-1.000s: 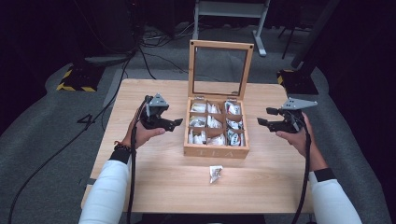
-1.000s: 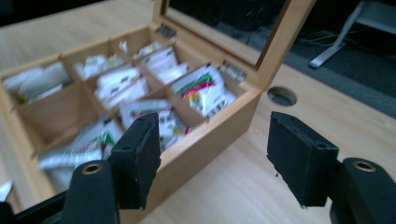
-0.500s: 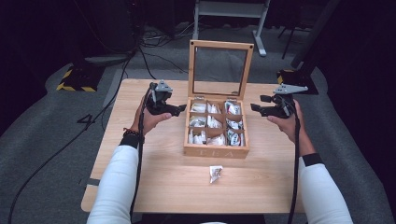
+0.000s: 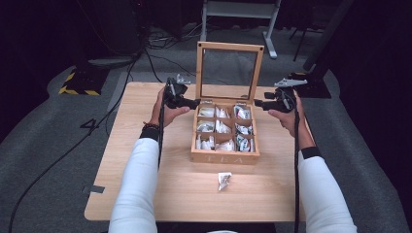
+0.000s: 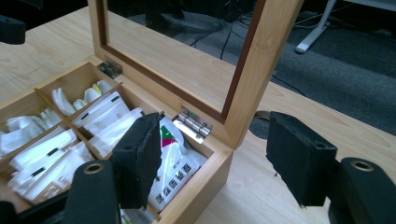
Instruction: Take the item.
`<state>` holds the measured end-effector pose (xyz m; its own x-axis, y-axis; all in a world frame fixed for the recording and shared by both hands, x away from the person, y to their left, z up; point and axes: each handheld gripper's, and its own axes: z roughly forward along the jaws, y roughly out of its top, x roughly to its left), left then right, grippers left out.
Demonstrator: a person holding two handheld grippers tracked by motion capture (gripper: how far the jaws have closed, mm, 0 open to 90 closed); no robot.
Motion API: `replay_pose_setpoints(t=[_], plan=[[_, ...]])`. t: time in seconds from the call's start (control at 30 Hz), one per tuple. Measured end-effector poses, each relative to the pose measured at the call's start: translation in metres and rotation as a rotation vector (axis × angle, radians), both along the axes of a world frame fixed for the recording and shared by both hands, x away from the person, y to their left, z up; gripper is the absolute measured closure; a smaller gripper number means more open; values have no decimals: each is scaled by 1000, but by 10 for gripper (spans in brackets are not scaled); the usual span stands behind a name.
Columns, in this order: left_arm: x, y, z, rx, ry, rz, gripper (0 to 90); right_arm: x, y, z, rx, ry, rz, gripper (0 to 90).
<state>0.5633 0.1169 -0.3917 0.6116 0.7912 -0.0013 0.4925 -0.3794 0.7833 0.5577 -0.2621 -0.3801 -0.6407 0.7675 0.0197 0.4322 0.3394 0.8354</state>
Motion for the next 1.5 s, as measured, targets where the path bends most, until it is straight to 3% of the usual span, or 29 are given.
replay_pose_setpoints(t=[0.2,0.3,0.47,0.6,0.73,0.83,0.93,1.1,1.2,1.33,1.4,1.5], plan=[[15,-11,-6,-5,23,29,179,16,10,-5,22,28,-5,353],[20,-16,-7,-38,32,46,185,23,13,-8,15,39,-26,348],[29,-23,-11,-27,42,57,197,31,16,-13,70,49,-47,348],[36,-23,-15,-44,57,75,197,37,19,-17,46,57,-61,347],[42,-24,-22,-39,85,52,196,41,21,-18,38,77,-98,354],[43,-26,-26,-34,101,44,210,43,24,-18,52,85,-100,360],[44,-28,-28,-43,106,31,232,44,27,-19,33,83,-101,345],[44,-33,-25,-43,99,7,253,46,25,-22,56,84,-95,359],[46,-33,-23,-65,111,9,262,49,27,-22,68,99,-97,348],[52,-33,-22,-52,116,4,274,54,28,-22,68,96,-95,354],[54,-33,-22,-76,127,2,289,56,30,-22,72,100,-94,353],[57,-35,-23,-80,132,-7,300,58,31,-22,77,101,-90,353]])
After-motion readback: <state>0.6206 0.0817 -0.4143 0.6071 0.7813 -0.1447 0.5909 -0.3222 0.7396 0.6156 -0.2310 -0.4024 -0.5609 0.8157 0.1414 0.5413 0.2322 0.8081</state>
